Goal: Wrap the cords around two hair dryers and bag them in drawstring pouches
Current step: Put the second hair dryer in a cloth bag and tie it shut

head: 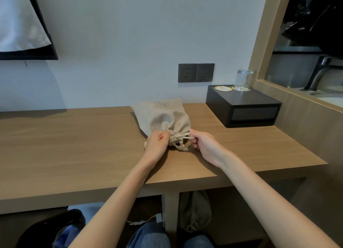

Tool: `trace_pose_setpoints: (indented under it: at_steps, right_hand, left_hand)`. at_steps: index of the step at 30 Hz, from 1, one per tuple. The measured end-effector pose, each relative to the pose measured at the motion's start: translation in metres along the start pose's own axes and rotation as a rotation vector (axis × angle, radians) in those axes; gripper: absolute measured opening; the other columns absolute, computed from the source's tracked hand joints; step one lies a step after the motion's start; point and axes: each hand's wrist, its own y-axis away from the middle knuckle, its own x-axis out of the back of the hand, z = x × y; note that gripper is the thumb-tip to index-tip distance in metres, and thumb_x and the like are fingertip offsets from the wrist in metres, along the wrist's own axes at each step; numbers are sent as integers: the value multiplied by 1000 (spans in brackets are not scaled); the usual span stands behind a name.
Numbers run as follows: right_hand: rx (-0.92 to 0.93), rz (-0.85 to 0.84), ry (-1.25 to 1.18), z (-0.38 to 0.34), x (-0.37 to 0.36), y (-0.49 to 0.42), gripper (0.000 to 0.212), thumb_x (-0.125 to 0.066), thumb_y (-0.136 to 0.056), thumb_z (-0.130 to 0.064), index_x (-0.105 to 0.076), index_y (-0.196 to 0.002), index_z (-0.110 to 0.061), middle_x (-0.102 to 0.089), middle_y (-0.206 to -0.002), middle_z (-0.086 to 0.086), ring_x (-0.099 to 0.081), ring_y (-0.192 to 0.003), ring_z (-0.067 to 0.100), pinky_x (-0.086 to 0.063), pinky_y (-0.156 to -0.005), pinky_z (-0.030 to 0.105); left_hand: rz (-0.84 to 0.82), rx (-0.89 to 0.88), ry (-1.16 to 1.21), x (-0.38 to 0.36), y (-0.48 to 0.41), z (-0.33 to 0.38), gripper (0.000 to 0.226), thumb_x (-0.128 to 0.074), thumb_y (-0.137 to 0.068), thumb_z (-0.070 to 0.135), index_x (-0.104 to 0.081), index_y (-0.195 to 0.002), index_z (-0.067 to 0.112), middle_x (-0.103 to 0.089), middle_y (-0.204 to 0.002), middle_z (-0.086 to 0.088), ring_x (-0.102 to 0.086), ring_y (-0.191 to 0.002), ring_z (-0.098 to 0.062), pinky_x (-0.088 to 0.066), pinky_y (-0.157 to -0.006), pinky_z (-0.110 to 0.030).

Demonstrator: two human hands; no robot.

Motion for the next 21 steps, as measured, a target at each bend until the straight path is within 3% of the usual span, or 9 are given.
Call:
trace_pose_setpoints:
  at_steps: [2, 4, 6, 10, 12, 13, 16, 18, 21]
  right_hand:
    - [-20, 42, 151, 0, 0, -1, 33, -39, -101, -23, -48, -71, -13, -42, -72, 1, -34, -70, 12, -29, -69, 25]
    - [-45, 73, 268, 1, 1, -3, 38, -39, -101, -28, -60, -98, 3, -55, -93, 14, -40, -83, 15, -31, -77, 28]
    - [-71, 100, 301, 3, 3, -5, 46, -39, -101, -30, -51, -120, 11, -54, -118, 29, -48, -98, 28, -35, -89, 33]
    - [-65, 98, 349, 3, 3, -6, 48, -38, -102, -32, -51, -119, 11, -48, -122, 34, -44, -117, 44, -35, -86, 34]
    - [-68, 94, 352, 3, 3, -6, 49, -37, -102, -33, -47, -127, 9, -45, -132, 30, -41, -123, 41, -37, -96, 39]
    - [-65, 97, 353, 4, 4, -5, 50, -37, -102, -34, -47, -127, 8, -48, -128, 30, -44, -119, 40, -37, -99, 40]
    - [-32, 89, 361, 7, 7, -1, 46, -41, -99, -37, -56, -108, 6, -49, -91, 11, -46, -84, 18, -37, -76, 27]
    - [2, 107, 333, 9, 9, -1, 33, -45, -98, -38, -56, -95, -6, -50, -85, 0, -45, -78, 11, -36, -70, 22]
    - [49, 209, 231, 10, 10, -6, 19, -48, -97, -37, -52, -102, -18, -54, -97, -6, -51, -85, 9, -41, -72, 22]
  left_hand:
    - [30, -9, -64, 1, 0, -1, 49, -43, -98, 23, -24, -53, 21, -24, -48, 7, -22, -51, -14, -19, -60, -32]
    - [75, 4, -136, 2, 1, -1, 48, -43, -97, 20, -21, -54, 20, -23, -49, 5, -22, -52, -15, -19, -59, -32]
    - [111, 17, -174, 5, 3, 0, 47, -43, -95, 19, -21, -54, 19, -24, -49, 4, -23, -52, -15, -19, -60, -32]
    - [145, 48, -187, 8, 5, 2, 44, -42, -92, 16, -21, -54, 19, -24, -49, 3, -23, -56, -14, -22, -63, -32]
    - [157, 34, -177, 8, 6, 1, 44, -43, -91, 17, -21, -54, 20, -24, -48, 5, -23, -57, -14, -22, -63, -32]
    - [149, 8, -157, 8, 7, 0, 45, -45, -91, 18, -21, -53, 21, -24, -48, 6, -23, -56, -13, -22, -62, -32]
    - [99, -79, -83, 13, 7, -4, 51, -52, -92, 20, -23, -50, 21, -27, -47, 5, -25, -50, -10, -24, -57, -29]
    - [123, -94, -73, 16, 9, -5, 48, -55, -92, 28, -34, -50, 17, -39, -48, 3, -36, -52, -11, -31, -61, -29]
    - [235, -11, -25, 18, 9, -2, 20, -57, -90, 36, -54, -84, 18, -53, -91, 1, -46, -88, -14, -36, -76, -30]
